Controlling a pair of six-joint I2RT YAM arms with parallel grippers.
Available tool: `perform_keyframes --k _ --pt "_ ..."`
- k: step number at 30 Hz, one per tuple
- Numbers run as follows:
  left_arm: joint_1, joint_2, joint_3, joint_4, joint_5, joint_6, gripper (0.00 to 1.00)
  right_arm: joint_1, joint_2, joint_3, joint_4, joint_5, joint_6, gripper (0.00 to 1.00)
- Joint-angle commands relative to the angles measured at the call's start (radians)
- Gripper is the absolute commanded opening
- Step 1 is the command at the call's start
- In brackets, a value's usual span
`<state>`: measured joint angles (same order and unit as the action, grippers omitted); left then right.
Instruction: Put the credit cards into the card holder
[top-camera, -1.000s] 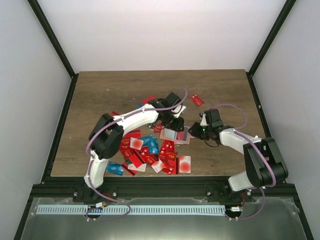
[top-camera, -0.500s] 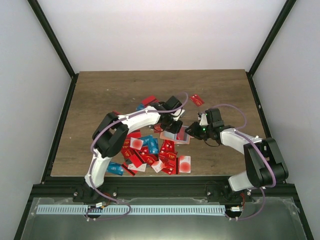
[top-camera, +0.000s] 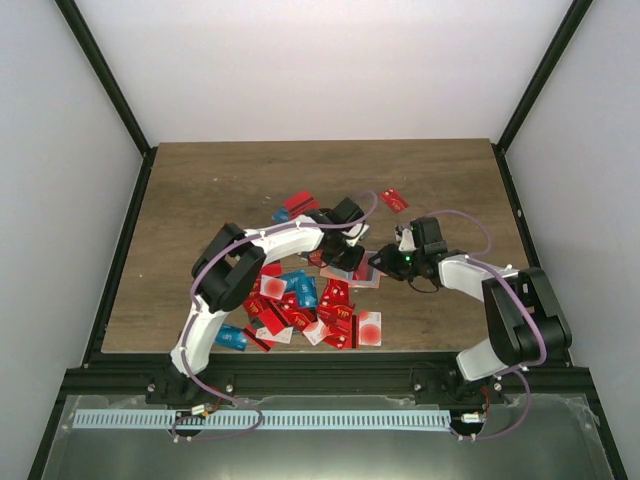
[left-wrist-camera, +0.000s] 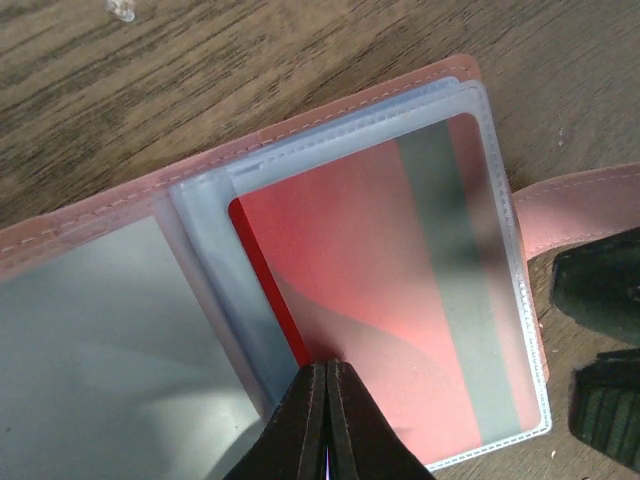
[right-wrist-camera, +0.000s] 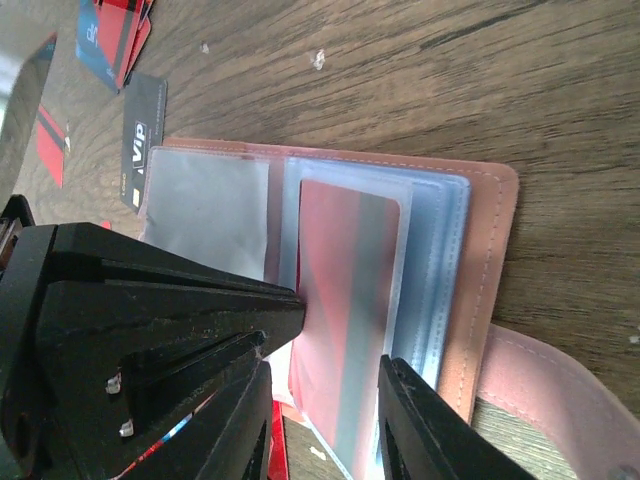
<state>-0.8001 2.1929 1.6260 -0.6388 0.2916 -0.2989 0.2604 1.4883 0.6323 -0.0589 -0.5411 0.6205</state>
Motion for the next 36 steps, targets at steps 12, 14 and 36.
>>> perform_keyframes --k 12,14,36 --pt "0.001 0.013 -0.061 0.040 0.000 -0.006 0.04 -0.014 0.013 0.000 0.024 0.002 -0.011 0.34" --pt "0.002 0.012 -0.061 0.040 0.001 -0.006 0.04 -0.013 0.015 0.001 0.019 0.018 -0.011 0.33" --pt "0.002 0.010 -0.064 0.050 0.026 -0.009 0.04 -0.014 0.022 -0.019 0.056 0.005 -0.011 0.33"
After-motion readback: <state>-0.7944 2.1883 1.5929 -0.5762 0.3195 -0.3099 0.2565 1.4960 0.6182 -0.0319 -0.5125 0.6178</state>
